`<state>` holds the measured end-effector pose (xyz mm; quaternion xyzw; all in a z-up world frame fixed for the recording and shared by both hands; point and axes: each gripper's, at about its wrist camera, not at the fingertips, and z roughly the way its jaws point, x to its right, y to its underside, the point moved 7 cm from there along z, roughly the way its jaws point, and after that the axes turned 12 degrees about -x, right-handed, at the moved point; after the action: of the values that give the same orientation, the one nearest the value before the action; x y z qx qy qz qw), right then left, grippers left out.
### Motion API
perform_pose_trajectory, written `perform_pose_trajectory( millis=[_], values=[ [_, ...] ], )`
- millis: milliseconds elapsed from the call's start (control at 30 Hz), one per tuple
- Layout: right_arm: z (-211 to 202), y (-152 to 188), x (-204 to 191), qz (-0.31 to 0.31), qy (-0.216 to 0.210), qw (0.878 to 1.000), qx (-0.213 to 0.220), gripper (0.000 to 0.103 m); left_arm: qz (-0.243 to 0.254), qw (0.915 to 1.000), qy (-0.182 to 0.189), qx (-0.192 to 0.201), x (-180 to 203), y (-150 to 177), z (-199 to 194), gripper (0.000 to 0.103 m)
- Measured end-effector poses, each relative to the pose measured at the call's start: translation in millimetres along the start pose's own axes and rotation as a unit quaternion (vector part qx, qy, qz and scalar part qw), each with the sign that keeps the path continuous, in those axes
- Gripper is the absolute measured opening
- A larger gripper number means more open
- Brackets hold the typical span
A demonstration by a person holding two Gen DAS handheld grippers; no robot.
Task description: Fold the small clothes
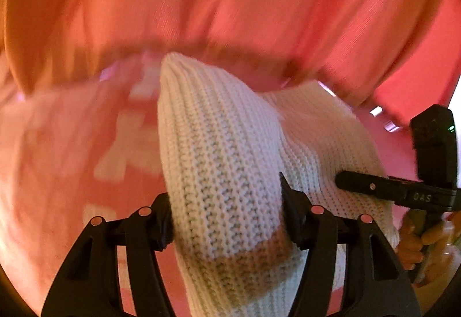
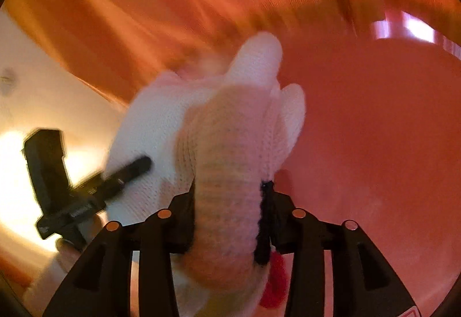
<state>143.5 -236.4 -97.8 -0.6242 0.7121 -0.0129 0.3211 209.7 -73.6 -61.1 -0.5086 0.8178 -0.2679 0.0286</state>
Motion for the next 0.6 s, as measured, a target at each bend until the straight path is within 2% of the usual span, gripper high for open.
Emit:
perform_pose_trajectory(
  millis=[33,100,200,300,333,367,400,433,467,533,600],
  values=[
    [12.2,2.8,8.1,0.001,0.013,1.000,-0.021,0.040,0.004,0.9996,-0.019,-0.019,-5.3,5.3,14.0,0.063],
    [-0.8,4.2,5.5,-0.005,0.003,1.000,-0.006,0.042,0.004,0.9999,-0.013,-0.003,-10.1,14.5,5.4,0.066],
    [-47.8,3.8,-8.5,-0.032,0.025,0.998,0.057,0.049,-0.008,0.9996,-0.003,0.026,-15.4,11.2,-28.6,0.071],
    [-75.6,5.6,-20.5,-0.036,0.002,0.995,0.092,0.051,-0.043,0.9973,0.010,0.058,-20.5,8.5,-56.1,0.077],
    [-75.8,5.2,-24.1,-0.038,-0.004,0.995,0.090,0.047,-0.047,0.9970,0.005,0.061,-20.0,7.2,-60.6,0.077],
    [-68.1,6.0,-28.1,-0.044,-0.005,0.996,0.080,0.031,-0.042,0.9973,0.002,0.061,-16.1,7.9,-62.2,0.077],
    [-63.0,7.5,-29.1,-0.050,-0.003,0.996,0.069,0.020,-0.038,0.9975,-0.007,0.059,-12.7,9.9,-61.7,0.077],
    [-49.5,6.9,-30.2,-0.055,-0.002,0.997,0.051,0.002,-0.032,0.9976,-0.026,0.055,-10.4,12.3,-57.2,0.077],
    [-37.6,3.0,-29.4,-0.057,0.003,0.998,0.037,0.000,-0.024,0.9978,-0.039,0.049,-7.5,12.3,-50.1,0.077],
    [-11.9,7.1,-20.2,-0.051,0.038,0.998,-0.001,0.000,-0.013,0.9965,-0.073,0.039,-8.0,13.4,-36.9,0.077],
    [-4.2,9.9,-17.1,-0.048,0.056,0.997,-0.010,0.000,-0.006,0.9947,-0.100,0.021,-14.3,16.2,-23.5,0.077]
  ],
)
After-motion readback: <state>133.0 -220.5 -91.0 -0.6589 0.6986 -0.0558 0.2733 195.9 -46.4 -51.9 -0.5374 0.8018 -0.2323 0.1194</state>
